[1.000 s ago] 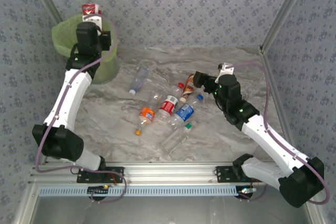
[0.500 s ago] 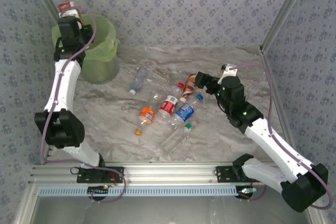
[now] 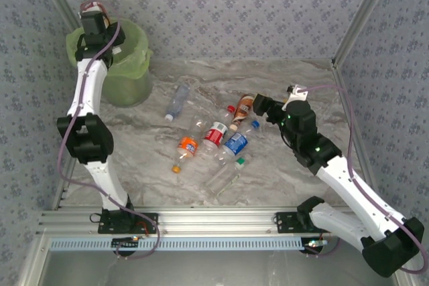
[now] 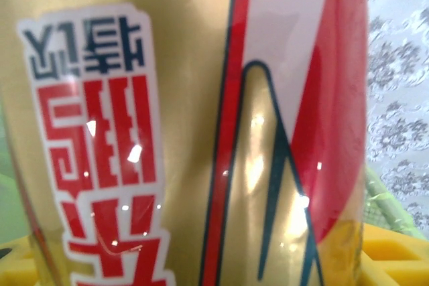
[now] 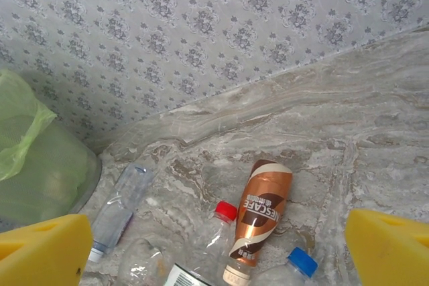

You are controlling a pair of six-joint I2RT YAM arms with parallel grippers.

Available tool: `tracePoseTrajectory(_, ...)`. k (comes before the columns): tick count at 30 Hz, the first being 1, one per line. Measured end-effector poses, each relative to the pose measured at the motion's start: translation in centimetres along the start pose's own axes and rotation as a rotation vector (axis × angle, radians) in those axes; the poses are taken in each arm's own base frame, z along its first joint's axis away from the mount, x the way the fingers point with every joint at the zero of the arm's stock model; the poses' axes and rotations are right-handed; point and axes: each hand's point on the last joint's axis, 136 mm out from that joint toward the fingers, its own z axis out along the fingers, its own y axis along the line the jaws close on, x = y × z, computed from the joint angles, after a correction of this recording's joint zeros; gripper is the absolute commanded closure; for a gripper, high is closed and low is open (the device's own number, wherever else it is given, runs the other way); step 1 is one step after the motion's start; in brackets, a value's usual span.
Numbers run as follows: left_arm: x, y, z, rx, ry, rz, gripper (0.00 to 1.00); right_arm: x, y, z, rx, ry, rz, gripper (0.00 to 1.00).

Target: Put the plastic bottles in the bin

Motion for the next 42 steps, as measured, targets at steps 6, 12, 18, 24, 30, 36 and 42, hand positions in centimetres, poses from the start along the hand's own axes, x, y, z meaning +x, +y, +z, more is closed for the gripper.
tracePoseTrajectory(6, 4.4, 0.1, 2.4, 0.003, 0.142, -0.031, 0.54, -0.1, -0.2, 0.0, 0.011, -0.004, 0.000, 0.01)
tracePoseTrajectory(12, 7.7, 0.1, 3.3, 0.011, 0.252, -0.085, 0.42, 0.0, -0.3, 0.1, 0.014, -0.001, -0.002, 0.01)
tracePoseTrajectory(18, 8.5, -0.5, 3.2, 0.031, 0.303, -0.149, 0.31, 0.5, -0.4, 0.5, 0.023, 0.014, -0.007, 0.01)
tracePoseTrajectory(24, 8.1, -1.5, 2.7, 0.077, 0.322, -0.188, 0.26, 0.8, -0.5, 0.8, 0.031, 0.021, -0.011, 0.01)
tracePoseTrajectory(30, 7.8, -2.1, 2.4, 0.104, 0.328, -0.199, 0.20, 1.8, -0.9, 1.5, 0.056, 0.054, -0.024, 0.01)
tracePoseTrajectory(36, 8.0, -2.4, 2.3, 0.125, 0.339, -0.201, 0.17, 3.2, -2.0, 1.9, 0.105, 0.105, -0.047, 0.01)
tracePoseTrajectory(42, 7.8, -2.7, 2.0, 0.141, 0.340, -0.200, 0.12, 4.6, -3.3, 2.0, 0.154, 0.140, -0.059, 0.01)
